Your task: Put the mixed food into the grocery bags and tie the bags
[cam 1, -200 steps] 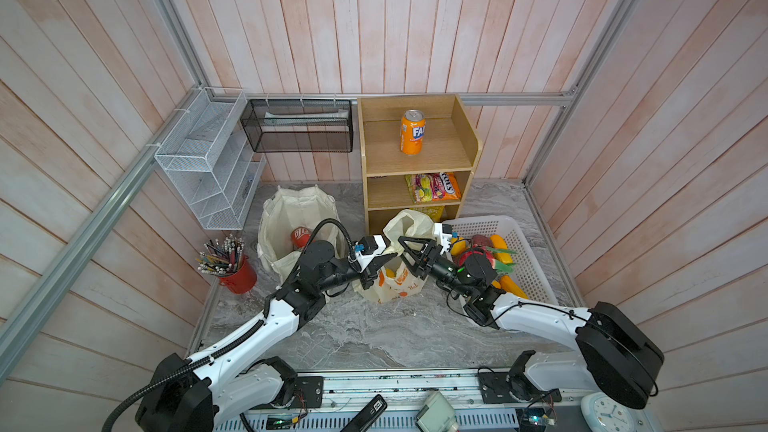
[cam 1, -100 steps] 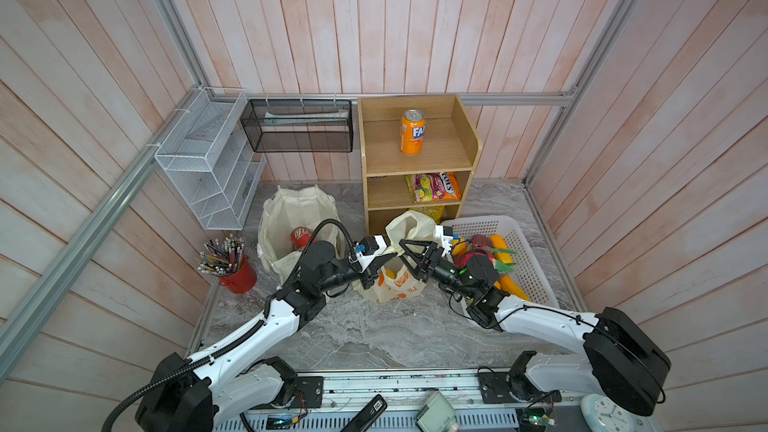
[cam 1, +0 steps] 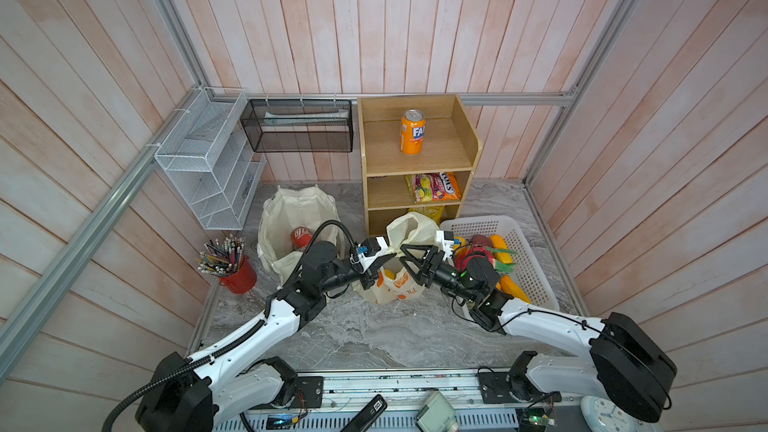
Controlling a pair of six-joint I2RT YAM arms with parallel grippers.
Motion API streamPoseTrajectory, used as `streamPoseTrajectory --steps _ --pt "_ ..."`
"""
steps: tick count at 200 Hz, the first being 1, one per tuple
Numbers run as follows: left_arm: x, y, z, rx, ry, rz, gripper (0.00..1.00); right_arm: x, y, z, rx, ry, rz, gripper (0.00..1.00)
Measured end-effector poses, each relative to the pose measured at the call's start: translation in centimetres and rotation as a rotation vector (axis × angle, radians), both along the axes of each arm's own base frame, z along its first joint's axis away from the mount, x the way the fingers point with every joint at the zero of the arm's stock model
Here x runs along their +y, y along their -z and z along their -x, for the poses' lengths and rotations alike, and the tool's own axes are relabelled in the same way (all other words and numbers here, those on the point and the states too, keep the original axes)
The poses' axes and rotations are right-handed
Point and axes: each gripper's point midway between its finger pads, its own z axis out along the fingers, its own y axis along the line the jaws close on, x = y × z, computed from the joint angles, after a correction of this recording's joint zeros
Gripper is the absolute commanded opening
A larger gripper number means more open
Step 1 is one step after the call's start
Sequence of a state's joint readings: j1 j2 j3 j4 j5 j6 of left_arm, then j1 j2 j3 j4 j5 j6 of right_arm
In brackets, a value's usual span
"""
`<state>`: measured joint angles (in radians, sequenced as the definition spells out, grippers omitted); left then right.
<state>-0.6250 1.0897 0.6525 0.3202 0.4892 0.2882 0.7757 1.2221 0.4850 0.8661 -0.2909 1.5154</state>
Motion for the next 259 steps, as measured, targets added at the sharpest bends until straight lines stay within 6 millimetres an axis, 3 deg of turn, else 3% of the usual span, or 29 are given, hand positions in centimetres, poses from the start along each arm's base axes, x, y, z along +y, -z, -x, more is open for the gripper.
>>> streamPoseTrajectory --steps 50,104,142,233,259 --pt "0.1 0.3 -0.5 -0.011 -0.025 -0.014 0.0 -0.8 -1.9 1.2 -0.021 -0.005 -0.021 0.68" --pt "-0.2 0.4 -0.4 -0.01 -0.015 -0.024 0.0 0.0 0.8 0.5 0.035 -0.008 0.029 0.68" --pt "-0.3 0.5 -0.3 -0.008 -0.009 -0.027 0.0 0.3 1.3 0.3 0.043 -0.014 0.031 0.68" --pt "-0.7 0.5 0.3 -0.002 0.025 -0.026 0.0 1.6 -1.1 -1.1 -0.001 -0.013 -0.016 0.66" --pt "-0.9 0.5 0.7 0.0 0.046 -0.024 0.0 1.8 -1.6 -1.5 -0.011 -0.01 -0.027 0.57"
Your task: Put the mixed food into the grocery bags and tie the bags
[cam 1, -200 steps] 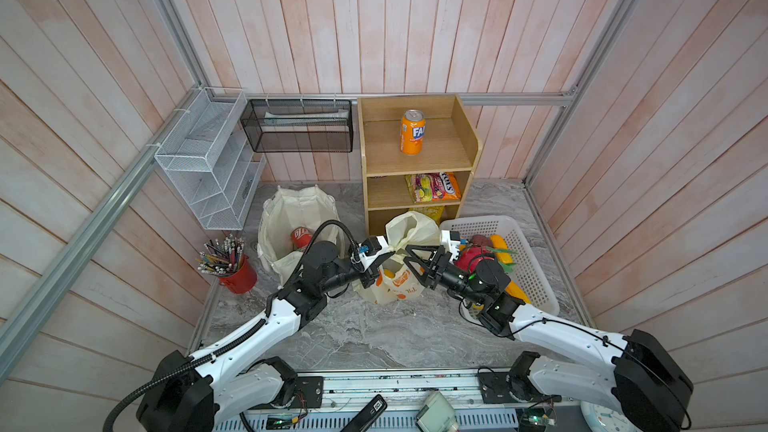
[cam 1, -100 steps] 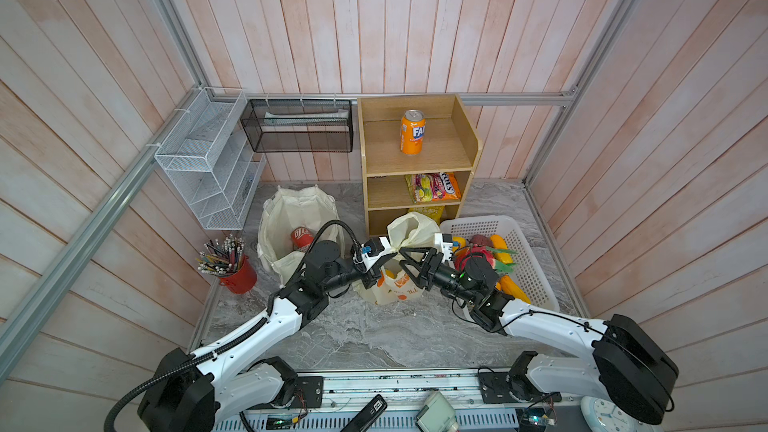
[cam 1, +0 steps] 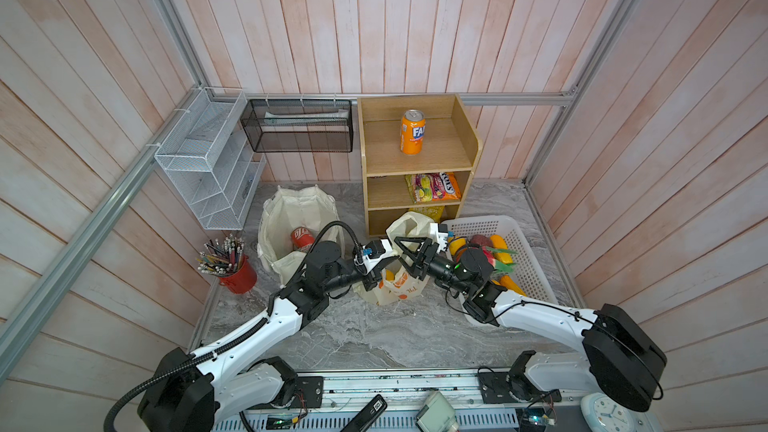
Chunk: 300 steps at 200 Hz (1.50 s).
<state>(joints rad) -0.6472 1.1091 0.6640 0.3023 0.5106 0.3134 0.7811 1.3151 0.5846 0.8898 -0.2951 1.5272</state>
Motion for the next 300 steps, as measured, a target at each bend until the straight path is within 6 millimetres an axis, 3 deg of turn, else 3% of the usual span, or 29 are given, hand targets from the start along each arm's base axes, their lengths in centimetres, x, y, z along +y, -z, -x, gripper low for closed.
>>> streamPoseTrajectory --steps 50,64,121,156,197,224,257,300 --pt "-0.2 -0.1 0.5 0.006 0.032 0.006 0.0 0.1 0.4 -0.7 0.002 0.01 -0.005 0.11" --pt "-0.2 -0.1 0.6 0.009 0.034 0.007 0.05 0.2 0.6 -0.8 0.003 0.007 -0.007 0.0" --pt "-0.5 0.4 1.3 0.06 0.064 0.01 0.38 -0.3 0.6 -1.3 -0.054 0.017 -0.006 0.0" --pt "0.0 0.4 2.5 0.119 0.079 0.018 0.4 -2.3 2.0 -1.7 -0.113 0.04 0.059 0.0" --pt "2.0 -2.5 4.3 0.108 0.04 0.118 0.44 -4.2 2.0 -1.3 -0.258 0.027 0.135 0.0" --pt "2.2 -3.4 2.8 0.142 -0.035 0.146 0.46 -4.6 0.7 -0.2 -0.404 -0.013 0.173 0.0" --pt "0.6 -3.8 0.1 0.214 -0.069 0.146 0.46 -4.6 0.2 1.3 -0.518 -0.067 0.218 0.0" --pt "-0.9 -2.2 -1.8 0.302 -0.079 0.147 0.47 -4.7 0.3 2.1 -0.578 -0.101 0.25 0.0"
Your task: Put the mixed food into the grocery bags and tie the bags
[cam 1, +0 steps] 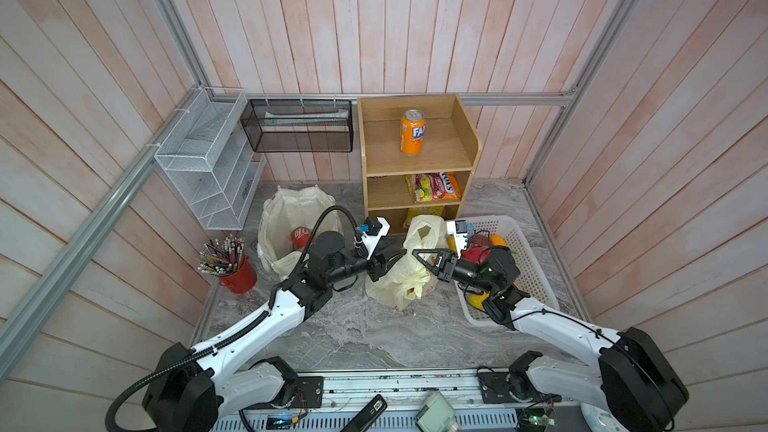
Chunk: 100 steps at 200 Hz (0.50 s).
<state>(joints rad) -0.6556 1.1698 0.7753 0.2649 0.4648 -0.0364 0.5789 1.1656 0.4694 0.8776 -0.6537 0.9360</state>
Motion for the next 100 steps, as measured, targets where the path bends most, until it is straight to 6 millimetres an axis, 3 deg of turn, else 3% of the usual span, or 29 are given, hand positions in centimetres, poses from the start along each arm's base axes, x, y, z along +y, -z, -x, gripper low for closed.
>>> streamPoseTrajectory --steps 38,54,67,100 --pt "-1.0 0.7 -0.7 0.044 0.021 0.021 0.47 0.2 0.4 0.4 -0.009 -0.025 0.017 0.0" --pt "-1.5 0.6 -1.0 0.062 0.031 0.031 0.31 0.2 0.4 0.5 -0.012 -0.032 0.019 0.0" --pt "-2.0 0.5 -1.2 0.074 0.044 0.038 0.0 0.2 0.4 0.6 -0.015 -0.035 0.02 0.0" --pt "-2.4 0.9 -1.6 0.096 0.047 0.033 0.0 0.1 1.1 0.7 -0.005 -0.035 0.029 0.0"
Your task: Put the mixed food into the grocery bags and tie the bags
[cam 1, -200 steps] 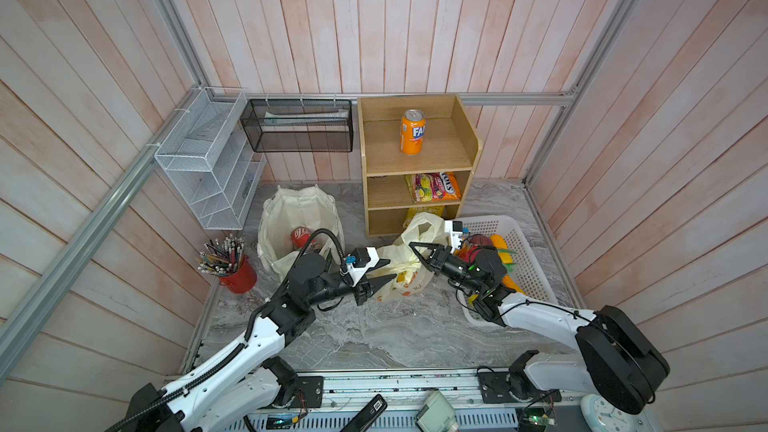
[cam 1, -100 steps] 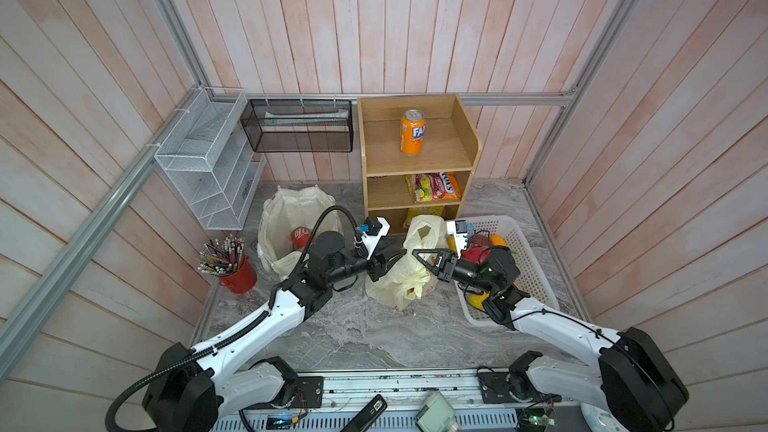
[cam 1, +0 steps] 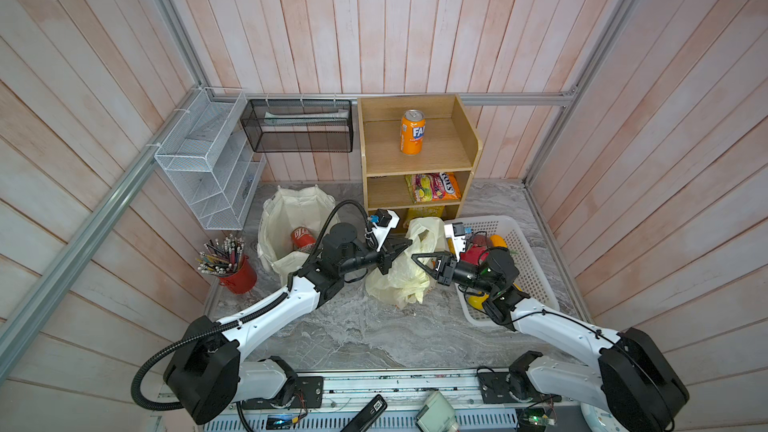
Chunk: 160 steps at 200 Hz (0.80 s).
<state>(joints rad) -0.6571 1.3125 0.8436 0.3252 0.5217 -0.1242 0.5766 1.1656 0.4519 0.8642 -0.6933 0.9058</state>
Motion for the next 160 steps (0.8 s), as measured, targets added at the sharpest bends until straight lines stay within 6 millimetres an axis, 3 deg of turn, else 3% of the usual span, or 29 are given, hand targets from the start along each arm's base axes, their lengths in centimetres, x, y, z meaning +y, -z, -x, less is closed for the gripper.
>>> streamPoseTrajectory --steps 37,88,108,126,138,160 --pt "0.3 1.1 0.0 0.034 -0.027 -0.028 0.0 -0.7 1.2 -0.2 0.025 0.024 0.006 0.02" --pt "1.5 3.1 0.9 0.083 -0.061 -0.069 0.0 -1.1 1.2 -0.2 0.031 0.041 -0.005 0.08" --pt "1.8 3.9 0.8 0.102 -0.081 -0.087 0.0 -1.3 1.3 -0.2 0.041 0.048 -0.012 0.18" --pt "2.1 4.6 0.6 0.119 -0.098 -0.105 0.0 -1.4 1.1 -0.3 0.04 0.055 -0.018 0.19" --pt "2.2 4.8 0.6 0.123 -0.103 -0.11 0.0 -1.4 1.1 -0.4 0.038 0.056 -0.021 0.18" --pt "2.2 5.0 0.6 0.13 -0.103 -0.115 0.0 -1.4 0.9 -0.5 0.039 0.062 -0.026 0.0"
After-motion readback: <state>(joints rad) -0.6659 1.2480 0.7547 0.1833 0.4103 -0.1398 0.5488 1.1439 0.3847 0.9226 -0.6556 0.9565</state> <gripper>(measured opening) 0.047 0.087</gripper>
